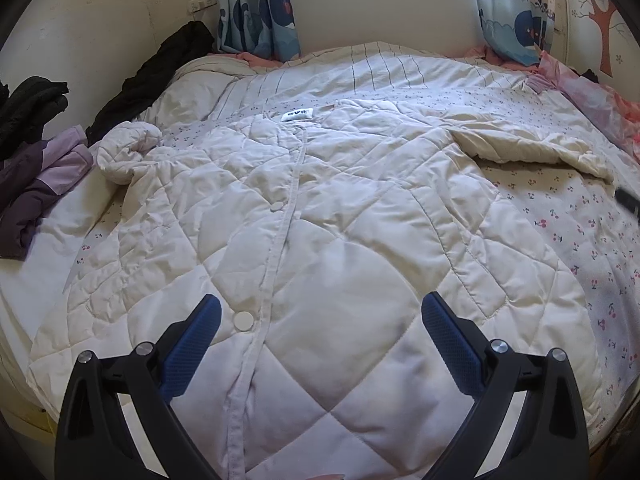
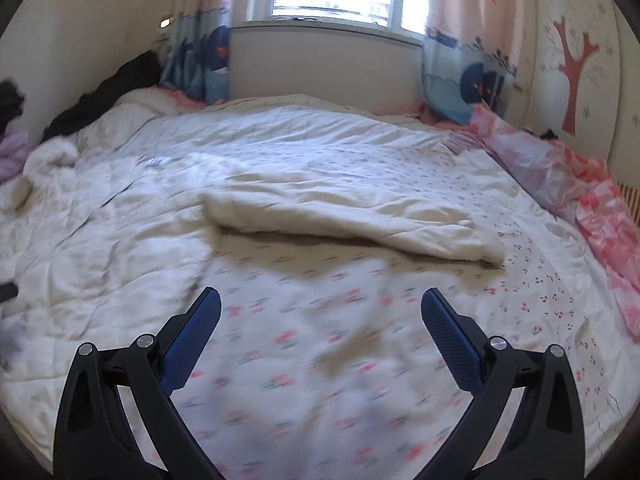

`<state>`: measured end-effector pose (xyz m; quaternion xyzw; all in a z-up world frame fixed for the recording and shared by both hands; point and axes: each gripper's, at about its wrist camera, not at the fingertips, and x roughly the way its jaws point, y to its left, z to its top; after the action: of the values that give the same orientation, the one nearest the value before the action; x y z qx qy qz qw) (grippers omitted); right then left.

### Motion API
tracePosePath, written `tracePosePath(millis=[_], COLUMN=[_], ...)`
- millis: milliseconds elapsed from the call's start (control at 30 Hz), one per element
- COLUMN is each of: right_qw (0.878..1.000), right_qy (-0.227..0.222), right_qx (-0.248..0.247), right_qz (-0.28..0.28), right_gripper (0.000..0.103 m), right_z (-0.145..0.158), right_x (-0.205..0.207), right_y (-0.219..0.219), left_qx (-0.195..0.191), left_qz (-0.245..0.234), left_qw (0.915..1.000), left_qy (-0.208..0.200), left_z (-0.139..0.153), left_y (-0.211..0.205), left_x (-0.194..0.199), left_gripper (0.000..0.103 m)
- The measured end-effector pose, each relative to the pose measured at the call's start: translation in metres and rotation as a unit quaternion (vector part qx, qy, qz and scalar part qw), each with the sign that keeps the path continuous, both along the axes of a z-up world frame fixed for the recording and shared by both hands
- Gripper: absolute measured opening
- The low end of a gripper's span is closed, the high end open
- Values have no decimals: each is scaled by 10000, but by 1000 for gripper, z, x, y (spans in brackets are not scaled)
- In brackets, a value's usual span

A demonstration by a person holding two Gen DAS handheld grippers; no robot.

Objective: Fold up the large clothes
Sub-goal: 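Move the right tool to the coat sleeve cuff and close on it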

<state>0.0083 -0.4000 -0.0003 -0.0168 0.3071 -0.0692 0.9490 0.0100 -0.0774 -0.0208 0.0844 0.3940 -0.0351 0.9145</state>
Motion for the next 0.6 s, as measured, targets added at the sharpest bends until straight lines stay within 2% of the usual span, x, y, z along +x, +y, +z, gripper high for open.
tracePosePath(millis=[133,233,400,500,600], right_qw=[9990,9954,9778,9736,9744], right_qy=[66,98,250,399,446], right_qx=[392,871,1918,1978,1886], right_qz=[-227,-394,-801,-1065,-1138], right_gripper=[97,97,91,90,90], right_z=[2,-1,-24,-39,-48], right_x=[31,57,101,117,127], right_y=[-73,-121,-183,-199,-203], left_qx=[-17,-64,-21,2,20], left_qz=[57,68,-20,-93,-149], left_qw=[10000,9999,9999,9998,9997], left_qy=[24,87,157,163,181], left_z=[-1,-3,-6,-7,-8], left_y=[2,2,-7,-12,-14], left_x=[1,2,2,1,0], left_gripper=[96,96,96,96,96])
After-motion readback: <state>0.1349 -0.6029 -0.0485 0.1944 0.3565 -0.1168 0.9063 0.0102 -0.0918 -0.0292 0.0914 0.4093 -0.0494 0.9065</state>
